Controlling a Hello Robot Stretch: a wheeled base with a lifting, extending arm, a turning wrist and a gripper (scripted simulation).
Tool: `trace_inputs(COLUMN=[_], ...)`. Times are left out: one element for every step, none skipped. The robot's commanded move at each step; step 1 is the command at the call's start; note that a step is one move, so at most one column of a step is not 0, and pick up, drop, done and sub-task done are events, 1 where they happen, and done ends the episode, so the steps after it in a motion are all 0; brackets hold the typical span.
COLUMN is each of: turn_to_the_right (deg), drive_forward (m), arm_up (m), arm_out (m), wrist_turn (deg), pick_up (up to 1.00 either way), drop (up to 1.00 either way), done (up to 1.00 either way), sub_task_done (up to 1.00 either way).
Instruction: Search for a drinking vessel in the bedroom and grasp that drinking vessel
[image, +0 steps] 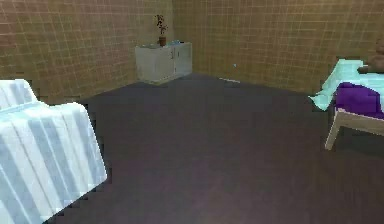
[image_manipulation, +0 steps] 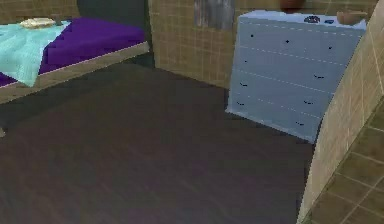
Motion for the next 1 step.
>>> trace_inputs(turn_to_the_right=[0.0], drive_forward=[1.0], arm_up=[0.0], arm_out=[0.0], wrist_turn=[0.0], pick_up=[0.0], drop=[0.0], done=[0.0], sub_task_done=[0.0])
